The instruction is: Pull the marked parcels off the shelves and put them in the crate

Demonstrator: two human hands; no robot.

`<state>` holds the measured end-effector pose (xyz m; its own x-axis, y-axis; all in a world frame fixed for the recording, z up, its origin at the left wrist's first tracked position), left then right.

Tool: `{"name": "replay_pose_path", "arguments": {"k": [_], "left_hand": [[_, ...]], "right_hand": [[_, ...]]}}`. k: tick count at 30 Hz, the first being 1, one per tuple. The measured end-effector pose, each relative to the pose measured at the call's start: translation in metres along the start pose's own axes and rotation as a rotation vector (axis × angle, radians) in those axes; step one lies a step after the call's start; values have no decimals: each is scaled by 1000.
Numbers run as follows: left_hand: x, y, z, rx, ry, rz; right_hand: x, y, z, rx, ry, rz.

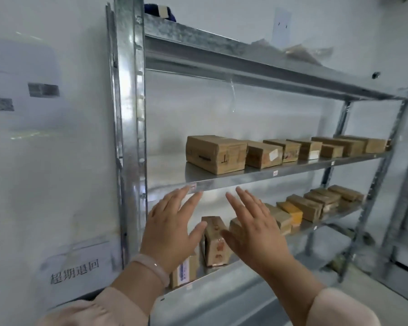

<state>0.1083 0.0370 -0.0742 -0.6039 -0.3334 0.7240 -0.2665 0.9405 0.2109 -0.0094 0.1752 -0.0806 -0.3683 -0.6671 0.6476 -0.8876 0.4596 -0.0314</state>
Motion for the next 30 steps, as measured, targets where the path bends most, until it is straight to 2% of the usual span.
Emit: {"name": "replay_pose_path", "arguments": {"k": [9, 17, 20, 25, 28, 30], "left_hand": [[84, 51, 60, -110, 6, -132], [162, 40, 95, -116, 42, -180], [189, 28, 109, -170, 75, -223], [236, 7, 129, -309, 105, -310], [267, -8, 132, -367, 146, -364], [279, -16, 140, -376, 116, -414]], "right_hand": [[49, 119, -12, 17, 27, 70], [121, 157, 23, 23, 50, -27], [159, 169, 40, 146, 40, 8], [223, 197, 61, 461, 18, 249], [255, 209, 72, 547, -43, 307], [272, 215, 80, 722, -87, 350]]}}
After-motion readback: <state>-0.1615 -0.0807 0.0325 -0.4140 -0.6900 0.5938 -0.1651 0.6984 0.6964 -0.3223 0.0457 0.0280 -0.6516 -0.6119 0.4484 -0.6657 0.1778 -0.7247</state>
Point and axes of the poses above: each hand's wrist, its own x-axis towards the middle knuckle, its own z-axis out of the palm, y = z × x, the point moved 6 cm from there along x, towards the middle knuckle, and after that the axes turned 4 degrees about -x, right-handed, at the moved point
